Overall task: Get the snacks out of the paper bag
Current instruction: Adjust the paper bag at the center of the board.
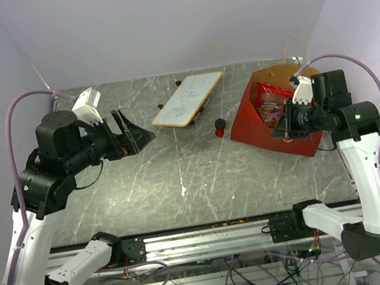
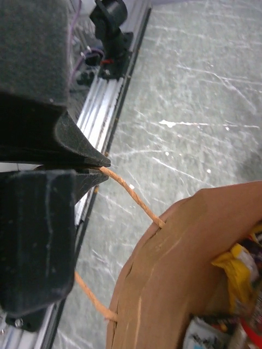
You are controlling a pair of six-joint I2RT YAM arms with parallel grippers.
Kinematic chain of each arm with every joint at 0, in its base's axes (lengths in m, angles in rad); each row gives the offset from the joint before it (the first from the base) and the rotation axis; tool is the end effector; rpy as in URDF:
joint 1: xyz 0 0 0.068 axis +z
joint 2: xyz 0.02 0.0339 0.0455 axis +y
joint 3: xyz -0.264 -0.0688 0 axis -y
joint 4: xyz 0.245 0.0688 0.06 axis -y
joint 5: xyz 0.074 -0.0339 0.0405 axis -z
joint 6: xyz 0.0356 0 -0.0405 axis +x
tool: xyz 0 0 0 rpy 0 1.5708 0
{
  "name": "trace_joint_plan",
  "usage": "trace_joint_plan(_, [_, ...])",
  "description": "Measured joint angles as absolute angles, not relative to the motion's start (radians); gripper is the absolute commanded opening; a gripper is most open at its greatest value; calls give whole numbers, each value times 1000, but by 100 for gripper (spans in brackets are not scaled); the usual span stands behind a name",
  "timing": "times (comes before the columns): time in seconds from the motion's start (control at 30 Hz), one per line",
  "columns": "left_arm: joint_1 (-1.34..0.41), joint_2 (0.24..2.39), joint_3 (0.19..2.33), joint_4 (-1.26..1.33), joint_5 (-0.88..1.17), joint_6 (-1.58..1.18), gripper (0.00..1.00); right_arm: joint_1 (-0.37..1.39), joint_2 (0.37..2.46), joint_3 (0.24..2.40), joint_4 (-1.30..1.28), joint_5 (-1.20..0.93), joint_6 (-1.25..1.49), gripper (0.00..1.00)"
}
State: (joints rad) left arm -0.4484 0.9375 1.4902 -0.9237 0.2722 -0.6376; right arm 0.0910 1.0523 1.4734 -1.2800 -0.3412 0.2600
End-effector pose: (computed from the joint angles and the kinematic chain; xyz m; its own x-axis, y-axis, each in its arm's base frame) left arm 0.1235 -0.0701 0.4667 -0.6455 -0.3257 -0.6908 0.3225 0.7037 -0.6331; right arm 0.1568 0.0263 0.4163 -0.8066 0.1697 -0.5662 -0.0993 0.9054 0.4128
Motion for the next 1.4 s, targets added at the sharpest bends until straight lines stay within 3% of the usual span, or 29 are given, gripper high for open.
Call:
trace_joint_plan(0.67, [-448,884,1435,-924,304,-674,100,121,1045,1426,-1249,-580,529,0])
trace_joint_plan(0.77, [-448,880,1430,-924,304,-682,100,218,1055,1426,-1211,-561,594,0])
trace_joint_plan(1.07, [-448,891,1430,-925,296,-689,100,735,1211,1489,-1062,-329,852,4])
trace_joint_plan(1.2, [-448,898,1430,-925,286,-691,100,847,1325,1554,-973,-253,911,19])
trace_joint_plan(1.4, [-448,912,1448,-924,264,-696,100,879,1449,1705,-963,-222,876,68])
